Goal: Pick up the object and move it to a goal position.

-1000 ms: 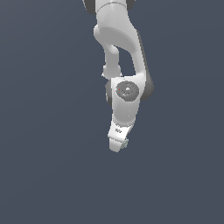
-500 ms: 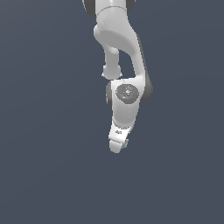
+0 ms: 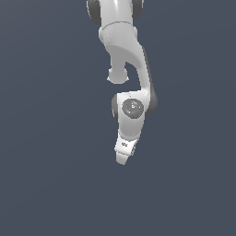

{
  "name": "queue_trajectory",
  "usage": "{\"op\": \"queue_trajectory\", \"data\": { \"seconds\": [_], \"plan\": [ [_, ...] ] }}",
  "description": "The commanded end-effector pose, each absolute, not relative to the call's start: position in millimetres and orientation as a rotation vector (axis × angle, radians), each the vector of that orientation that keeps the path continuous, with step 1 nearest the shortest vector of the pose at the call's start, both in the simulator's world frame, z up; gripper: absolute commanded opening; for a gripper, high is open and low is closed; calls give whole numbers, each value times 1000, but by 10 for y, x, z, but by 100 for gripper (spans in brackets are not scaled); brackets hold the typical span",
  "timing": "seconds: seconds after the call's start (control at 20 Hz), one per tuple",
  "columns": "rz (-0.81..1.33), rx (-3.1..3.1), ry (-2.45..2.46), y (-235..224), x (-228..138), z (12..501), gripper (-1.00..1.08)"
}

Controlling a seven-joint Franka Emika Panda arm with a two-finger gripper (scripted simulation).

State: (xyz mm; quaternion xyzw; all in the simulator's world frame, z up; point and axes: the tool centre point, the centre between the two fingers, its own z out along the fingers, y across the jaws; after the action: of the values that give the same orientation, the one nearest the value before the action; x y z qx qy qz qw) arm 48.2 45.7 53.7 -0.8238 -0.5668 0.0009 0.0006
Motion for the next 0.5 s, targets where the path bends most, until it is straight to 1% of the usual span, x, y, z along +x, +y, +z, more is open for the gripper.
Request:
{"op": "queue_trajectory", "data": {
  "seconds": [0.0,0.05,0.45],
  "plan": [
    [0,-2588,-1781,458,495,530,100],
    [0,-2588,-1781,458,495,530,-100],
    [0,-2588,-1781,458,495,530,-100]
  ]
}}
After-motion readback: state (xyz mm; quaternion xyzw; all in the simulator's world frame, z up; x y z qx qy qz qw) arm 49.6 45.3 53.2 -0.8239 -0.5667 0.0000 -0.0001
